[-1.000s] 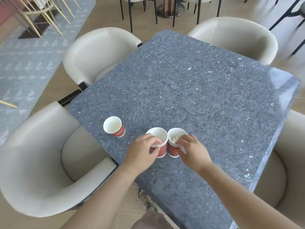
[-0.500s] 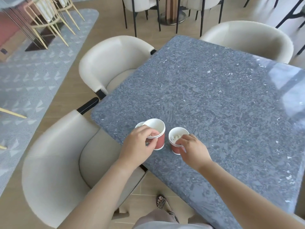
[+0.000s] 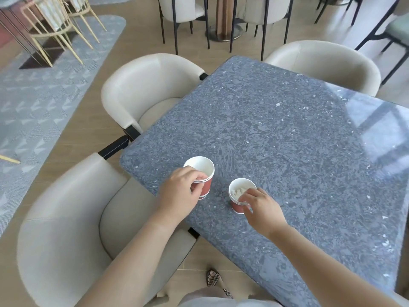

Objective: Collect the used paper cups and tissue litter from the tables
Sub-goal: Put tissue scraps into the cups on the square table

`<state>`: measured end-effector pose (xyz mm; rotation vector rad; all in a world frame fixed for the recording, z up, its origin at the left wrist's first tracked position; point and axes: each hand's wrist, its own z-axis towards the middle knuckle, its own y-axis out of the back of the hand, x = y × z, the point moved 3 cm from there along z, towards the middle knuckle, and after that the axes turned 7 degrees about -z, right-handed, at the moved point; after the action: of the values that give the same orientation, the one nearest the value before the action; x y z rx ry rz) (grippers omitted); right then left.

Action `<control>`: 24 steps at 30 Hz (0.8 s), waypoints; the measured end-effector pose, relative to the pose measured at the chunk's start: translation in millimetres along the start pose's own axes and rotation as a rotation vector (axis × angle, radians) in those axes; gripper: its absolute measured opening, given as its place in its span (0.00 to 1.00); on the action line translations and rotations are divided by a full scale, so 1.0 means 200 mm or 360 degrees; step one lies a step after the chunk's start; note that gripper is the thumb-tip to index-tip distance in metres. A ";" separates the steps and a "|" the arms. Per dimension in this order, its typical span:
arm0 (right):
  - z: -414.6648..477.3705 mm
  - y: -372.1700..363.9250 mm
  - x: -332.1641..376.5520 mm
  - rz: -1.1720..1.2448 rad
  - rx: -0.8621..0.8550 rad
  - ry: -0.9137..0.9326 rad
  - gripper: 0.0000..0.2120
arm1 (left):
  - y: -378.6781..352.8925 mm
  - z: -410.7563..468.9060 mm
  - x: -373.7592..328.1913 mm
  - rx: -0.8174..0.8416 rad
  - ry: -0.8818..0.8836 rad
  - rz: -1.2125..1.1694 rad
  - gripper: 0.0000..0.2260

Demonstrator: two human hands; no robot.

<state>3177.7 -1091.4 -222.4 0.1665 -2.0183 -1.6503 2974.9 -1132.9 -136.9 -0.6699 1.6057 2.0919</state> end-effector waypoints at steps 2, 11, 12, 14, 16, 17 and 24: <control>0.00 0.00 0.00 0.0009 -0.0006 -0.0005 0.09 | -0.02 0.00 0.01 0.0018 -0.0006 -0.0001 0.05; -0.01 0.00 -0.01 0.0017 -0.0046 -0.0040 0.09 | -0.13 0.01 0.14 0.0121 0.0042 0.0009 0.07; -0.01 -0.01 -0.01 0.0017 -0.0050 -0.0041 0.09 | -0.15 0.00 0.15 0.0153 0.0056 0.0000 0.07; -0.01 -0.01 -0.01 0.0001 -0.0054 -0.0040 0.09 | -0.18 -0.01 0.19 0.0225 0.0088 -0.0010 0.07; -0.01 -0.02 -0.01 0.0002 -0.0051 -0.0046 0.09 | -0.22 -0.02 0.21 0.0289 0.0113 -0.0006 0.08; -0.02 -0.03 -0.01 0.0010 -0.0049 -0.0046 0.09 | -0.24 -0.03 0.22 0.0329 0.0131 -0.0002 0.09; -0.05 -0.03 -0.02 0.0045 -0.0143 -0.0069 0.12 | -0.38 -0.05 0.18 0.0618 0.0066 -0.0047 0.07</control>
<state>3185.0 -1099.9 -228.4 0.0706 -1.9641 -1.7368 2993.3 -1122.8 -218.8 -0.5982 1.9378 1.6826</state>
